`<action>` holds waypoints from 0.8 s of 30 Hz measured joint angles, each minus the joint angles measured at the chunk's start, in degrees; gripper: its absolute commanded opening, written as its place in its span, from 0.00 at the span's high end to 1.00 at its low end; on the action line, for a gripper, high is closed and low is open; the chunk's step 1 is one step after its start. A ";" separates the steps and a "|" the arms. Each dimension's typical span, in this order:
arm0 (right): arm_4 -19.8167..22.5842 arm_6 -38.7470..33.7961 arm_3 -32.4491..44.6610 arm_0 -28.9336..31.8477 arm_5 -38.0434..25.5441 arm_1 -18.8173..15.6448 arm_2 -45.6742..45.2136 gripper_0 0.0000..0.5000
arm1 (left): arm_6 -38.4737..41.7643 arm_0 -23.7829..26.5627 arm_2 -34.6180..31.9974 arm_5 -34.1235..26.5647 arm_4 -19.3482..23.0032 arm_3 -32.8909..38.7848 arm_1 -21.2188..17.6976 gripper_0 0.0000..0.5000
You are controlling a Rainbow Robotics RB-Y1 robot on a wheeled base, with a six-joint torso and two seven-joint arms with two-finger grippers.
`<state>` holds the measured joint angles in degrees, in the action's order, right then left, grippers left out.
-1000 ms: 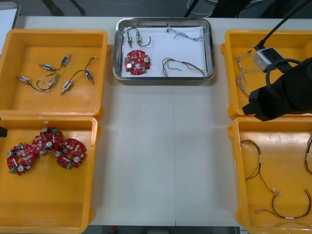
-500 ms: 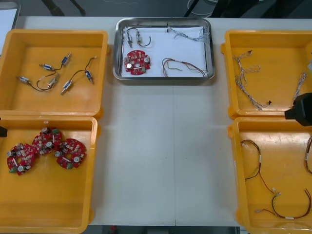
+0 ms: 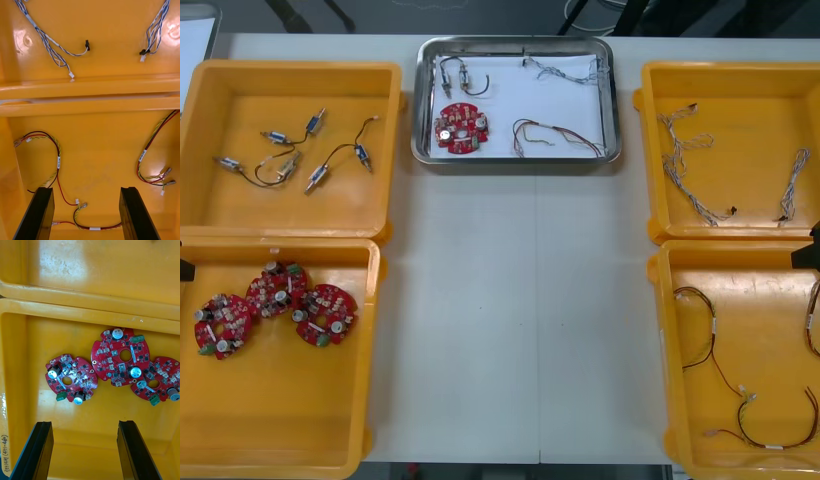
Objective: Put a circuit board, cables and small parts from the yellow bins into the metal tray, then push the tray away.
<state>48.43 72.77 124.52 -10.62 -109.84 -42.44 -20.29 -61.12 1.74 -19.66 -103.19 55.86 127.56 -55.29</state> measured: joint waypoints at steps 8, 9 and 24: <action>-0.31 0.01 -1.26 0.05 0.00 0.00 -0.83 0.00 | 0.00 0.00 0.00 0.00 0.00 0.00 0.00 0.00; -0.66 0.00 -1.26 0.05 0.00 0.00 -0.83 0.00 | 0.00 0.00 0.00 0.00 0.00 0.00 0.00 0.00; -1.29 0.00 -1.26 0.25 0.00 0.00 -0.83 0.00 | 0.00 0.00 0.00 0.00 0.00 0.00 0.00 0.00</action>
<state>47.15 72.78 123.26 -10.37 -109.84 -42.45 -21.11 -61.12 1.74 -19.66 -103.19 55.86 127.56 -55.29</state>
